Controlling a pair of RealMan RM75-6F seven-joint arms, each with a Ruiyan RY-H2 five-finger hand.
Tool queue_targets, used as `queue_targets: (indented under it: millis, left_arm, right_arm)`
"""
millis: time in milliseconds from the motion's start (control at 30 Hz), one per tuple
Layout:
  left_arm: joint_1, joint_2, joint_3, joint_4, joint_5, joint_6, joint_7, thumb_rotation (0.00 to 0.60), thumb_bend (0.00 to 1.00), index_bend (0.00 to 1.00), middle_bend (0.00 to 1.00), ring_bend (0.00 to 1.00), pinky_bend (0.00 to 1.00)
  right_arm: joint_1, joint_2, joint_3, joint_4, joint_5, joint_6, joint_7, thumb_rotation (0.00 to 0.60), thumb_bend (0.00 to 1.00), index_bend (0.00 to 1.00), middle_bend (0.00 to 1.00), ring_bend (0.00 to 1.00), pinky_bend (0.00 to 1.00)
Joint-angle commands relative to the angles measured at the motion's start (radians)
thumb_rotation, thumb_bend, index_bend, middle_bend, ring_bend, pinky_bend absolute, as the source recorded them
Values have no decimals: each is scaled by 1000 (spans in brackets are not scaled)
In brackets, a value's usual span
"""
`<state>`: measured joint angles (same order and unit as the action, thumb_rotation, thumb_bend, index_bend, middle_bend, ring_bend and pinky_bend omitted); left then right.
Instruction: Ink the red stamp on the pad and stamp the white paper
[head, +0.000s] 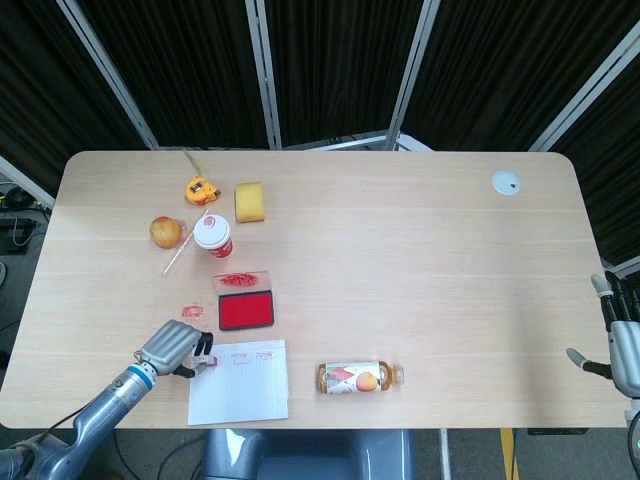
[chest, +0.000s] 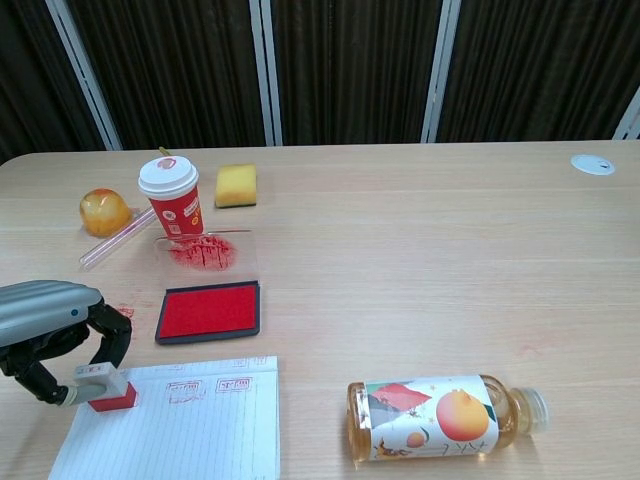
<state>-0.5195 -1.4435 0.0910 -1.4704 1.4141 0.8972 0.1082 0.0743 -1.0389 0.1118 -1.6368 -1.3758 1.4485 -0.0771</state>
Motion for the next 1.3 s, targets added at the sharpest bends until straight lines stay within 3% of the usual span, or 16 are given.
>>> queue_targets:
  millis: [33,1300]
  left_arm:
    - [0,-1,-1,1,-1,0,3,600,417,598,584,820,804]
    - [5,-9,-4,12,-19,-11,26,600,418,592,583,821,804]
  right_arm:
    - [0,0,0,0,1,0,0,600,0,0,0,0,0]
    - [1,-1,-1,1,1,-3,-1,600,0,0,0,0,0]
